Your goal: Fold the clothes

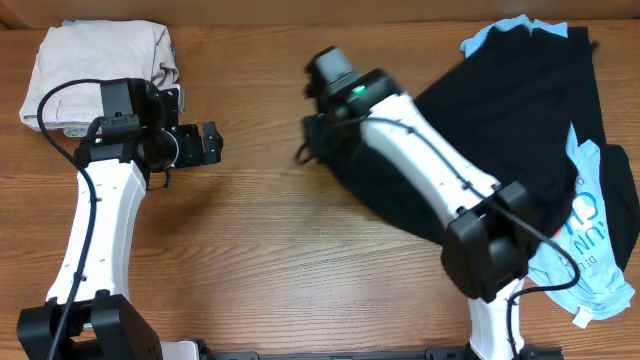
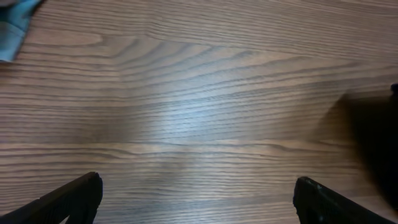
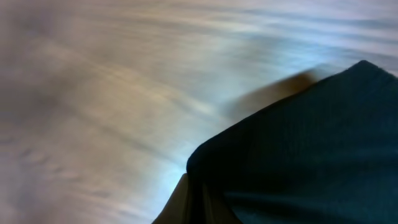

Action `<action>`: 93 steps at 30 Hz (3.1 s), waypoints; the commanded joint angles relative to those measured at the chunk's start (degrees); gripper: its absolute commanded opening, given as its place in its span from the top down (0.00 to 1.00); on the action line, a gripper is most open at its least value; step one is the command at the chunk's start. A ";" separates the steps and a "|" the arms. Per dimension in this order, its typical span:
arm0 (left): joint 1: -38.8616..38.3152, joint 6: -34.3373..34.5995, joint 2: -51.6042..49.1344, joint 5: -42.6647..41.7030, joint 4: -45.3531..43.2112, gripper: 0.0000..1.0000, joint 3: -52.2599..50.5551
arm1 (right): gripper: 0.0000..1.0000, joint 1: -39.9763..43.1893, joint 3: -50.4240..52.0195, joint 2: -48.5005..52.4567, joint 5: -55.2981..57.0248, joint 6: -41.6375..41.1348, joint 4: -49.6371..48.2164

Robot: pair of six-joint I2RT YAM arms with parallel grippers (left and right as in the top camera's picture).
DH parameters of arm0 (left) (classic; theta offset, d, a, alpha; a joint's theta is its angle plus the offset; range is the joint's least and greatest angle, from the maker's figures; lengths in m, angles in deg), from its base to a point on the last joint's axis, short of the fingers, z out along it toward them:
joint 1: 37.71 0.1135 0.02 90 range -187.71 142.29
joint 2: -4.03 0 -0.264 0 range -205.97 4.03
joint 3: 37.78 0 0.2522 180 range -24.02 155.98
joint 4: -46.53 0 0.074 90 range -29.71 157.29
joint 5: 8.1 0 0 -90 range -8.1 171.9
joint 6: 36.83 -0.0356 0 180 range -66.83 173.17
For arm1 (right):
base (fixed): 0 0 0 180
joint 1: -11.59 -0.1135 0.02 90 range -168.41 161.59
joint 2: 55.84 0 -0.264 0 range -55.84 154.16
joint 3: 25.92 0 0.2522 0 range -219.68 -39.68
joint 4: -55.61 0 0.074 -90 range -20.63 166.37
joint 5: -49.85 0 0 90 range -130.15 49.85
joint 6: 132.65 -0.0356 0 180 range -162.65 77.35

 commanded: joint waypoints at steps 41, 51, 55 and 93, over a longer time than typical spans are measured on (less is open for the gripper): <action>-2.19 -8.94 -0.85 0.55 -7.63 0.00 1.20 | 0.19 -2.86 -18.60 -6.43 2.56 -1.60 17.75; -21.42 -12.92 -12.15 13.46 -22.34 0.00 1.20 | 0.14 17.40 -18.36 -6.34 2.58 -1.49 18.95; -22.21 -12.90 -17.64 13.27 -26.21 0.00 1.25 | 0.13 20.22 -18.18 -6.14 2.58 -1.31 19.37; -1.14 6.45 -29.29 28.06 -0.90 0.00 1.25 | 0.05 20.74 7.61 -5.75 6.01 -3.06 8.15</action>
